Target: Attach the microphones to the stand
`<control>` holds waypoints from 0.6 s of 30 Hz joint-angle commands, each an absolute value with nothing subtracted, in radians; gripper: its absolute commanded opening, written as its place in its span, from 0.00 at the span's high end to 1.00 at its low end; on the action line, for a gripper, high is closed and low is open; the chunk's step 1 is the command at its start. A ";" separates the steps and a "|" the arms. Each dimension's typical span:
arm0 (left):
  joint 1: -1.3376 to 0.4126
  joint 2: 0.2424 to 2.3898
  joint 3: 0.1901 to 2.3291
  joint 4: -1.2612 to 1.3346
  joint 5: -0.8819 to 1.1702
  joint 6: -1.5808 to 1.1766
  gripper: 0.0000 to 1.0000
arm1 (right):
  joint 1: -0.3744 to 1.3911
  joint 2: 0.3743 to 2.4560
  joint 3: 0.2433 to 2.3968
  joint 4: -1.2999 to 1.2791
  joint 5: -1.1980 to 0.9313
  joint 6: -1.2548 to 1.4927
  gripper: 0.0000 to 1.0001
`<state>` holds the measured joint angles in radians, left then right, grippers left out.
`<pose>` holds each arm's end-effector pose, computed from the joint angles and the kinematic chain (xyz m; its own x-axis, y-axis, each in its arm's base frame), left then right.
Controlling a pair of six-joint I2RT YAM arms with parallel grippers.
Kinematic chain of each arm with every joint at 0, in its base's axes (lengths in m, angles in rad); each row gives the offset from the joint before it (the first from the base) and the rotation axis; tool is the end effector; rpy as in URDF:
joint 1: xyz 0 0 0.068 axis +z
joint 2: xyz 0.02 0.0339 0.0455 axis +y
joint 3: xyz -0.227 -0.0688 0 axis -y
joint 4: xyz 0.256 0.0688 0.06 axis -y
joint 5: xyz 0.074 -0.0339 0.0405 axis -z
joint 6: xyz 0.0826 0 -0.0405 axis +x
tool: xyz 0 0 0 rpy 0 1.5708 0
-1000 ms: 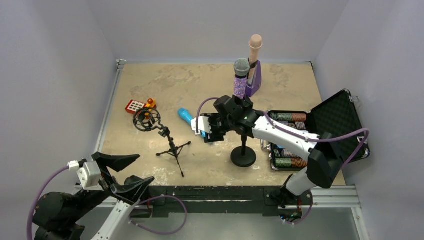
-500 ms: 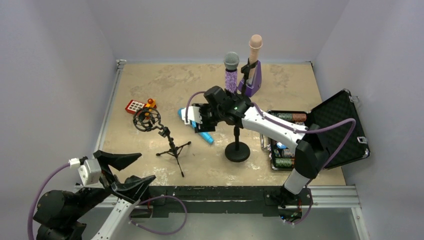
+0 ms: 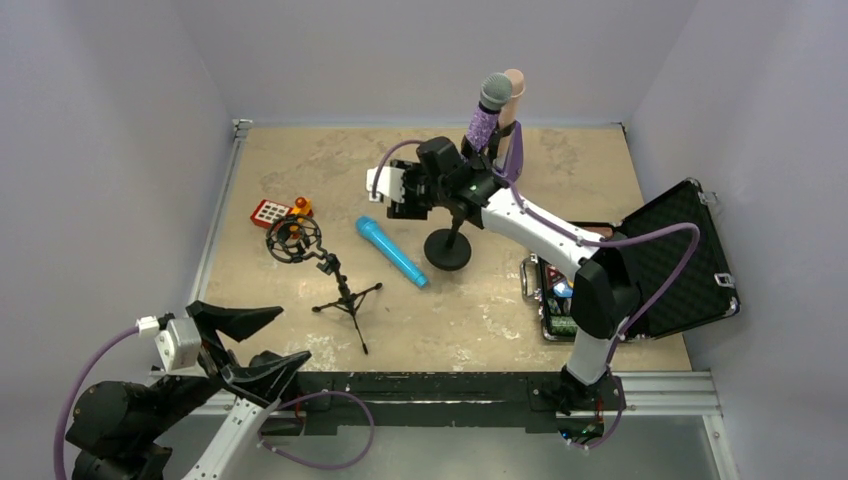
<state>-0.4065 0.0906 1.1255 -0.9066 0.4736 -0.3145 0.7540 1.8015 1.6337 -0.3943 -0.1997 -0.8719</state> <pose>0.0029 -0.0423 0.4037 -0.1256 -0.2456 -0.9612 0.7661 0.5916 -0.2513 0.3281 0.3306 0.2683 0.3574 -0.6937 -0.6253 -0.8078 0.1064 -0.5797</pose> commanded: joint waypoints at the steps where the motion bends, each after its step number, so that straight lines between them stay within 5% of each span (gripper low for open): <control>1: -0.408 0.110 1.114 -0.890 0.484 -0.330 0.07 | 0.788 1.756 1.407 -0.242 -0.199 -0.909 0.34; 7: -0.409 0.107 1.102 -0.898 0.484 -0.324 0.07 | 0.851 1.670 1.147 -0.183 -0.283 -0.903 0.34; 18: -0.408 0.105 1.111 -0.895 0.489 -0.337 0.07 | 0.856 1.662 1.132 -0.335 -0.514 -0.795 0.34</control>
